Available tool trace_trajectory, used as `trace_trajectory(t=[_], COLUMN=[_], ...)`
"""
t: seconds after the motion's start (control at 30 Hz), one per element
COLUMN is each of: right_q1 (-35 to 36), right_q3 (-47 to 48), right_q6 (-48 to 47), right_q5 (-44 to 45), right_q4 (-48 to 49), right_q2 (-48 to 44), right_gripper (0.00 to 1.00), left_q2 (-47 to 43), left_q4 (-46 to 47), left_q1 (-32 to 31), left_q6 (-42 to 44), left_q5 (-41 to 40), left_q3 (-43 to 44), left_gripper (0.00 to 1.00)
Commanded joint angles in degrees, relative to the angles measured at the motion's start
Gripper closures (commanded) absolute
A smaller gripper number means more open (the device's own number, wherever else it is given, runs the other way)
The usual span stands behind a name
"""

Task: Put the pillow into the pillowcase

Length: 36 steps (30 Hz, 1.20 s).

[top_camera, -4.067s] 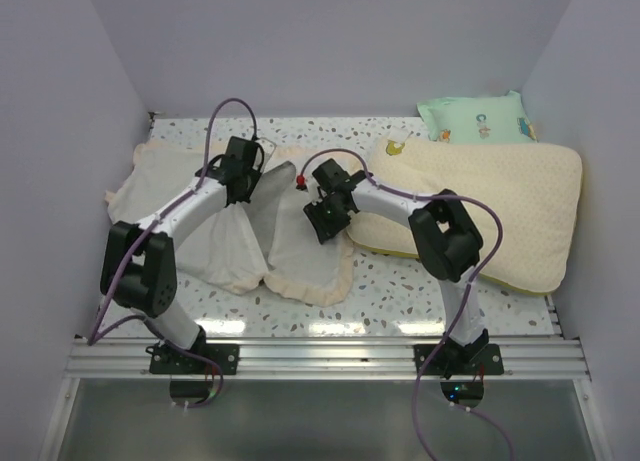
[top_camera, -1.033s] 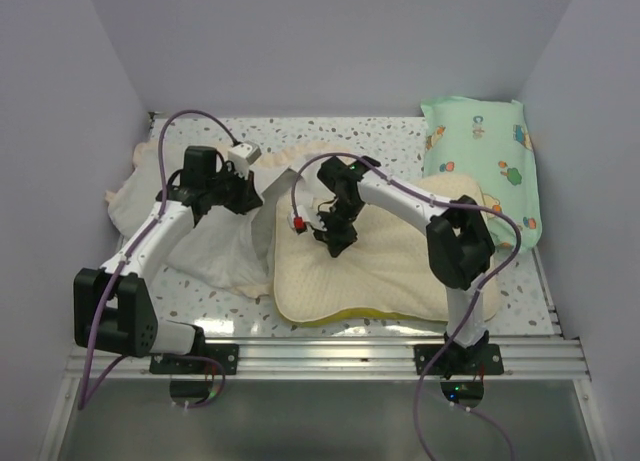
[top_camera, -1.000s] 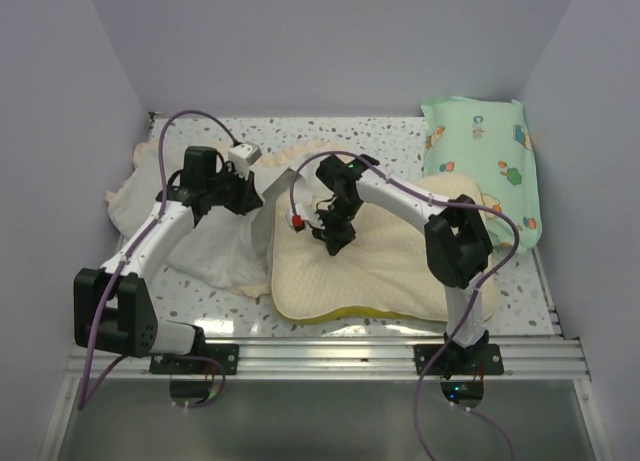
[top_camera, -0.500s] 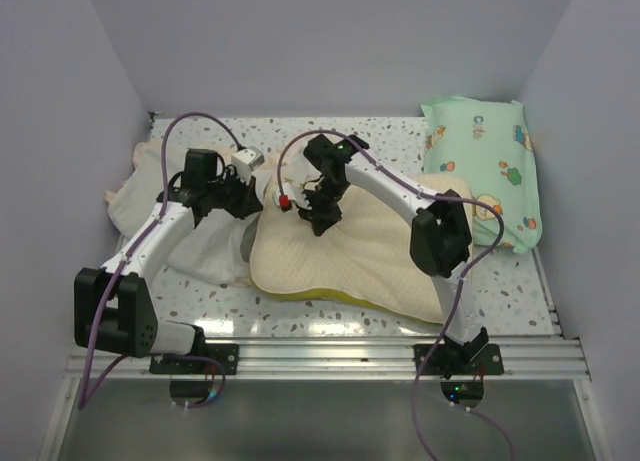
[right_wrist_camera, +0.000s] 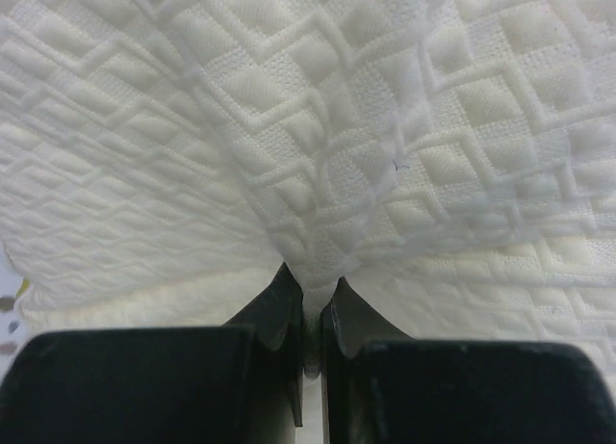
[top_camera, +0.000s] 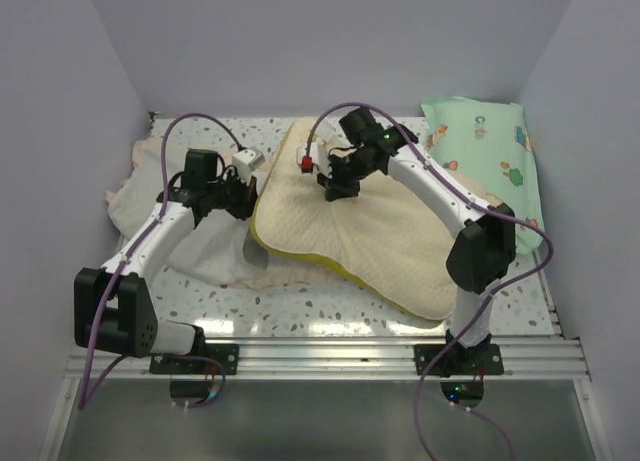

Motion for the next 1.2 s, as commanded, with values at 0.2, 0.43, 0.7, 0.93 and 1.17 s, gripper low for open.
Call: trace_trajectory(t=[0.2, 0.43, 0.7, 0.93, 1.17], right_q1=[3.1, 4.9, 11.6, 17.5, 16.6], right_q3=[-15.0, -25.1, -28.3, -32.9, -36.9], right_q6=[23.8, 31.7, 36.0, 31.6, 12.3], right_q5=[26.2, 35.7, 40.4, 24.0, 5.1], right_q4=[39.2, 48.0, 50.7, 48.5, 39.6], right_q2=[-0.4, -2.6, -4.2, -8.9, -9.1], right_gripper=[1.0, 1.0, 1.0, 1.0, 1.0], left_q2=[1.1, 1.6, 0.6, 1.9, 0.7], left_q4=[5.4, 10.5, 15.1, 17.7, 17.0], left_q1=[0.1, 0.9, 0.9, 0.9, 0.9], left_q6=[-11.5, -17.8, -23.1, -25.1, -23.5], left_q5=[3.6, 2.2, 2.4, 3.7, 0.1], left_q3=[2.2, 3.7, 1.1, 0.5, 0.0], left_gripper=[1.0, 1.0, 1.0, 1.0, 1.0])
